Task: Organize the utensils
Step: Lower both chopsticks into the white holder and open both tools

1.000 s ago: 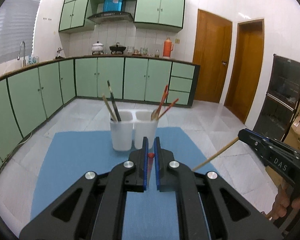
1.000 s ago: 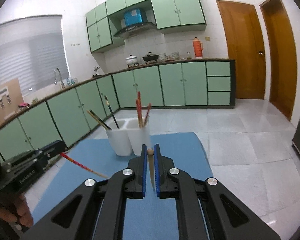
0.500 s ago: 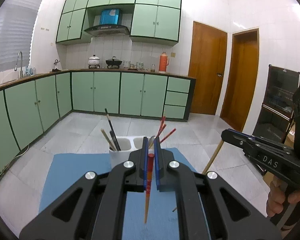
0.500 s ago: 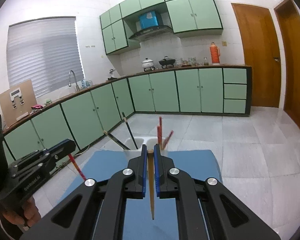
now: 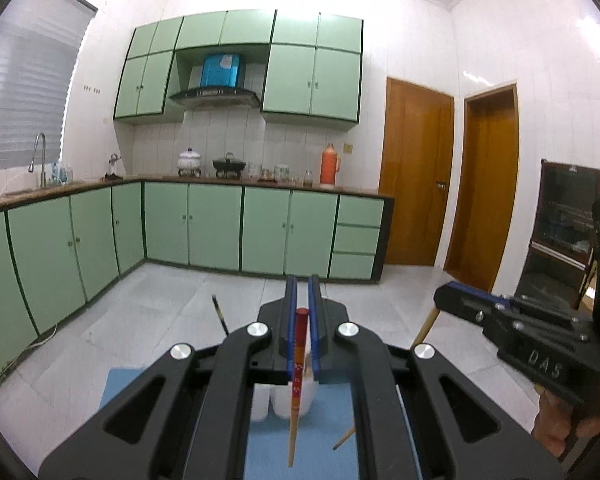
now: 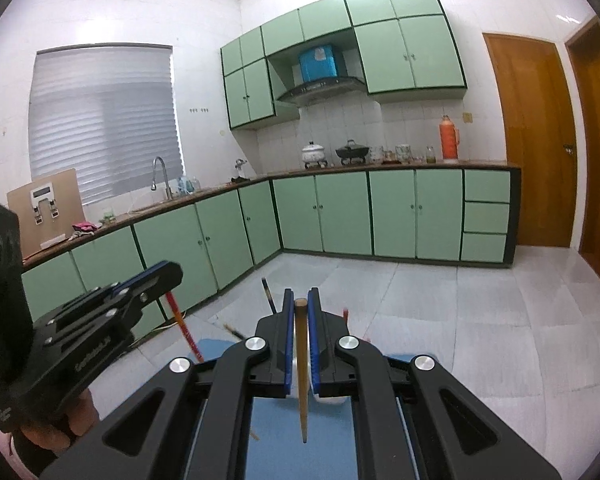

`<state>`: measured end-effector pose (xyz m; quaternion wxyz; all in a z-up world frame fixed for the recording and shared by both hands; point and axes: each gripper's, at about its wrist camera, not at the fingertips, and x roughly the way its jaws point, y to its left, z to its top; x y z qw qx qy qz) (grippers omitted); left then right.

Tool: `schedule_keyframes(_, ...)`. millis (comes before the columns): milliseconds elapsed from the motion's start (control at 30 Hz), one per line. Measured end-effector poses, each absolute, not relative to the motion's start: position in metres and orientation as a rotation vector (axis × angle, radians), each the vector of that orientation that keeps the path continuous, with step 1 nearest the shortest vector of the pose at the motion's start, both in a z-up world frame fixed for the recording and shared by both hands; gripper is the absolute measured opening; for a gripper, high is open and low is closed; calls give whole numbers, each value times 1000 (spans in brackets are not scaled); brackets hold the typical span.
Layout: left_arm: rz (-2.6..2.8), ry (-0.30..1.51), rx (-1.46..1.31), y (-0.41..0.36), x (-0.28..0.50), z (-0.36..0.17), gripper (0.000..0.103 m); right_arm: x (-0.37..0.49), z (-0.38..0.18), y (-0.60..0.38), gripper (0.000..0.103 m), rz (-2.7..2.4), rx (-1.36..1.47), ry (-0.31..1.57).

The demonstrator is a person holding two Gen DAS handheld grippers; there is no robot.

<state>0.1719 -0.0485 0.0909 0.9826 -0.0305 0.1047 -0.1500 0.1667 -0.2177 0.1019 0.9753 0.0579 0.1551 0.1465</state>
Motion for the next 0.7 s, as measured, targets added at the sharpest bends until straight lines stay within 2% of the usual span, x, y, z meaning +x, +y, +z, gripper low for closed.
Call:
schedule_keyframes(367,-261,119,-52,-62,217,128,5,218,144,-214,7,296,110,234)
schedule_keyframes(700,-223,136,-58,-64,277,110,5,276,133,-210,7,262,91,245)
